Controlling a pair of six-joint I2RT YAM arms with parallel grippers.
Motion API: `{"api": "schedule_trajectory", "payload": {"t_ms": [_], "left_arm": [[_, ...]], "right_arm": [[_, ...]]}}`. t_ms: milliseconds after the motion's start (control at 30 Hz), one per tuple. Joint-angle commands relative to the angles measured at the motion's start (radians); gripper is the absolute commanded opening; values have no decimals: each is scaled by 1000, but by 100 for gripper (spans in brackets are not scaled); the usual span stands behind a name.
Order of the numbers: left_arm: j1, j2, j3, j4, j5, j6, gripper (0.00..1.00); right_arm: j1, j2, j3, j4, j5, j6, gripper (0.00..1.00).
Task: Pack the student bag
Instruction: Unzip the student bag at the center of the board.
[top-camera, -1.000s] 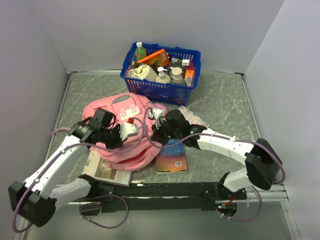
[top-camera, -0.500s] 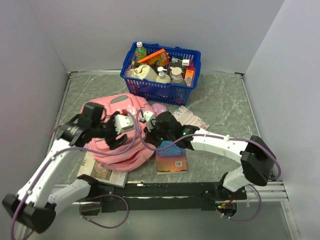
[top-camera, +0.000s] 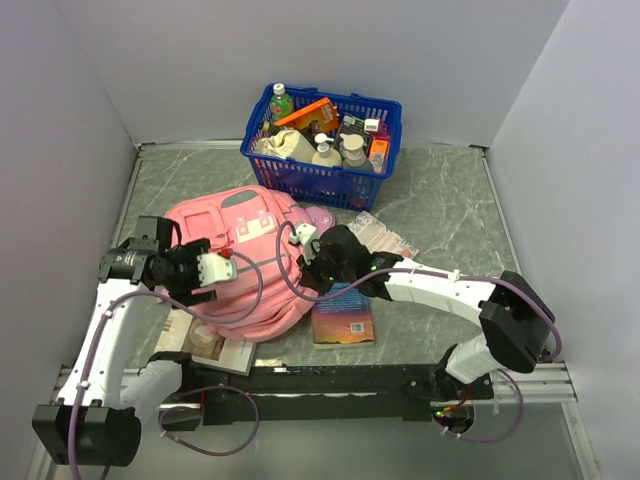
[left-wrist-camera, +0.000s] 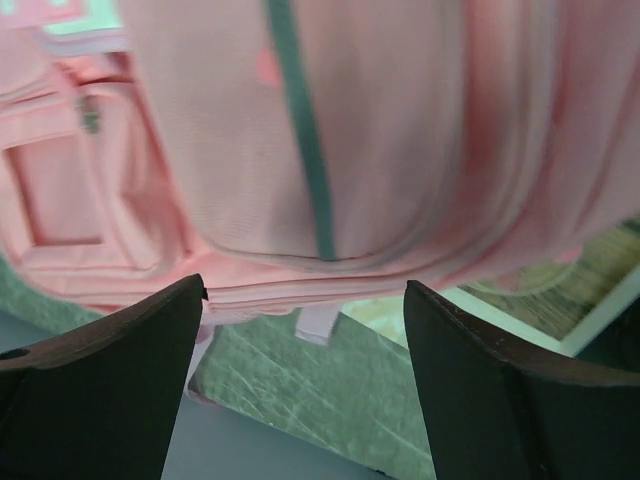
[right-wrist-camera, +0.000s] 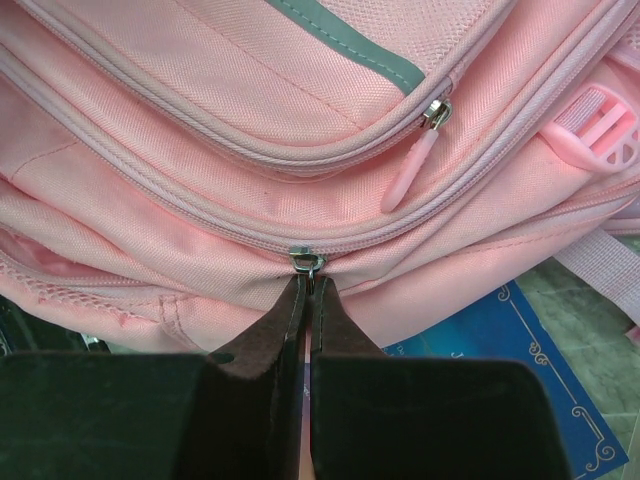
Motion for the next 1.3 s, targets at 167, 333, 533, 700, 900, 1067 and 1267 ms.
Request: {"api": "schedule_trajectory", "payload": {"t_ms": [167,333,533,700,900,1067,1267], "left_arm": [[6,-11,-54,-134,72,361,88],[6,-17,-126,69,126,322,86],[6,-70,-214,267,169,281,66],[6,-74,-185,222,204,226,6],[6,-102,-82,169,328,-30,1],[-3,-209,-102,170,359,-124,1],[-39,-367,-154,123,325,-70,1]], "right_arm": [[-9,-53,36,41,-8,-11,0],[-8,-59,38,42,-19,-10,0],[-11,-73,38,39,-40,2,0],[-2,-74,73,12,-58,2,0],[89,-65,157,-50,0,5,0],[176,-49,237,-69,41,64,0],[224,-74,236,-74,110,107,0]]}}
